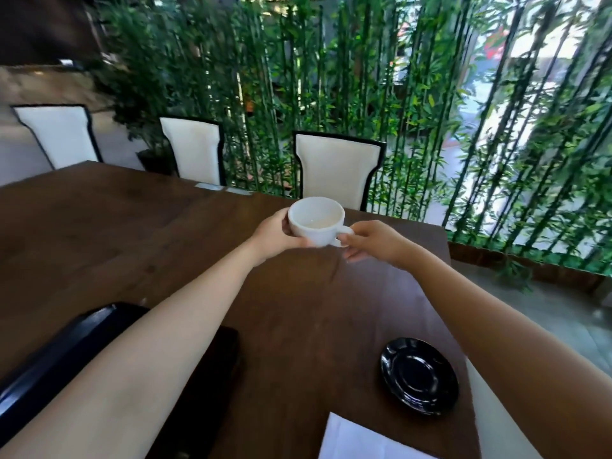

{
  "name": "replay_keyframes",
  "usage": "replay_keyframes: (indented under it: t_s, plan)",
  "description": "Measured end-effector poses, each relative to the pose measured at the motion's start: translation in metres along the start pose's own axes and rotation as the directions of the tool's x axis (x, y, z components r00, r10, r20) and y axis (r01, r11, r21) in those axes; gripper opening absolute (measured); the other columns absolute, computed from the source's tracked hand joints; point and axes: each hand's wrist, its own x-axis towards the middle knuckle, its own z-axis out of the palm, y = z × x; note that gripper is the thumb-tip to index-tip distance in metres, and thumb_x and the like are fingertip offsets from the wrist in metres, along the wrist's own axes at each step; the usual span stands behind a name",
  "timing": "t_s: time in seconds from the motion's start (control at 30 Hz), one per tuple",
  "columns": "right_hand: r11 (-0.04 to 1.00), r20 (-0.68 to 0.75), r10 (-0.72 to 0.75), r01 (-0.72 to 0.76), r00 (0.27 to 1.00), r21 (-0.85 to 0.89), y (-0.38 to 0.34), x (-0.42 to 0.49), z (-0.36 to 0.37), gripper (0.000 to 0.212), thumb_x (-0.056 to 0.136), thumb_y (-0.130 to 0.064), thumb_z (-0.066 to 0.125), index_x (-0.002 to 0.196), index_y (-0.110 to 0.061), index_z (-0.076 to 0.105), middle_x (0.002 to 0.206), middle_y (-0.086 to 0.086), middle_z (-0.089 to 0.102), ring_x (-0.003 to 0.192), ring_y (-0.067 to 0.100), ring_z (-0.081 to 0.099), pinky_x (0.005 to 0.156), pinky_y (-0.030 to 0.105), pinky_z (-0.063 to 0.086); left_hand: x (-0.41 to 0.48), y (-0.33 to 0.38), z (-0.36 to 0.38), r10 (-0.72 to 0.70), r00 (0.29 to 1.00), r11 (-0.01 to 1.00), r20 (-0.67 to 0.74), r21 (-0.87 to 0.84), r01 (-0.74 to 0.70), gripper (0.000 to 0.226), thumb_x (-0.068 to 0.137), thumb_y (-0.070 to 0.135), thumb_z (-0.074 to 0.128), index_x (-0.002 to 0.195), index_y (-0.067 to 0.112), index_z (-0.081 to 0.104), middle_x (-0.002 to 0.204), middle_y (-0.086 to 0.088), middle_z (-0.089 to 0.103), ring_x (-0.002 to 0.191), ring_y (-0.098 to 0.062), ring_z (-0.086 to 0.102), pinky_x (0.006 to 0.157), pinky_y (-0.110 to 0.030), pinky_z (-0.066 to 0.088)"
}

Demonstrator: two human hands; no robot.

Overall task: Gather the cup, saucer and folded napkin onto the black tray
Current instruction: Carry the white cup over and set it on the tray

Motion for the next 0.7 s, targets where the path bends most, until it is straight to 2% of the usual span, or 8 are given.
replay_keyframes:
  t_s: [0.2,0.33,0.43,0.5,0.6,0.7]
  plan:
    - [0.997,0.134,-0.016,0.007,0.991,0.071,-0.039,0.033,0.068,0.027,0.095,-0.025,0.051,0.082,-0.004,0.061,0.075,0.011,0.064,0.069,0.017,0.067,0.066,0.023,0.061,-0.034,-0.018,-0.087,-0.032,0.999,0.999,0.020,-0.014,0.032,0.076,0.067,0.006,0.081,0.133,0.019,0.045,0.118,0.006,0.059,0.107,-0.007,0.057,0.074,-0.010,0.051]
    - [0.998,0.249,-0.022,0.007,0.968,0.060,-0.064,0.060,0.127,0.025,0.093,-0.027,0.056,0.078,-0.009,0.066,0.072,0.007,0.069,0.069,0.015,0.070,0.065,0.022,0.060,-0.066,-0.041,-0.153,-0.086,0.996,0.996,-0.029,0.001,0.086,0.076,0.067,0.009,0.082,0.133,0.021,0.046,0.124,0.003,0.059,0.113,-0.011,0.056,0.081,-0.016,0.050]
    - [0.998,0.320,-0.030,0.009,0.947,0.070,-0.079,0.080,0.173,0.024,0.090,-0.028,0.060,0.076,-0.011,0.068,0.069,0.003,0.071,0.070,0.014,0.071,0.065,0.022,0.060,-0.090,-0.056,-0.198,-0.116,0.992,0.993,-0.054,0.009,0.117,0.070,0.065,0.013,0.084,0.125,0.027,0.050,0.118,0.011,0.061,0.109,-0.006,0.058,0.077,-0.014,0.051]
    - [0.998,0.359,-0.032,0.008,0.933,0.067,-0.087,0.092,0.203,0.023,0.090,-0.029,0.061,0.076,-0.012,0.070,0.072,0.004,0.071,0.071,0.014,0.072,0.066,0.022,0.060,-0.106,-0.068,-0.226,-0.133,0.988,0.991,-0.073,0.017,0.134,0.068,0.061,0.019,0.086,0.119,0.035,0.052,0.116,0.015,0.061,0.109,-0.005,0.058,0.080,-0.015,0.051]
    - [0.998,0.395,-0.045,0.024,0.918,0.057,-0.100,0.107,0.247,0.024,0.089,-0.030,0.062,0.074,-0.013,0.071,0.083,0.006,0.071,0.075,0.011,0.072,0.068,0.020,0.059,-0.128,-0.087,-0.264,-0.161,0.980,0.985,-0.119,0.041,0.167,0.073,0.058,0.025,0.087,0.120,0.039,0.053,0.121,0.012,0.061,0.114,-0.008,0.056,0.093,-0.028,0.047]
    - [0.997,0.429,-0.049,0.019,0.902,0.074,-0.109,0.116,0.287,0.023,0.087,-0.029,0.064,0.072,-0.014,0.072,0.088,0.005,0.071,0.079,0.012,0.072,0.070,0.020,0.059,-0.148,-0.105,-0.296,-0.187,0.969,0.978,-0.159,0.067,0.199,0.070,0.058,0.024,0.087,0.116,0.045,0.053,0.120,0.014,0.060,0.113,-0.008,0.055,0.094,-0.029,0.047]
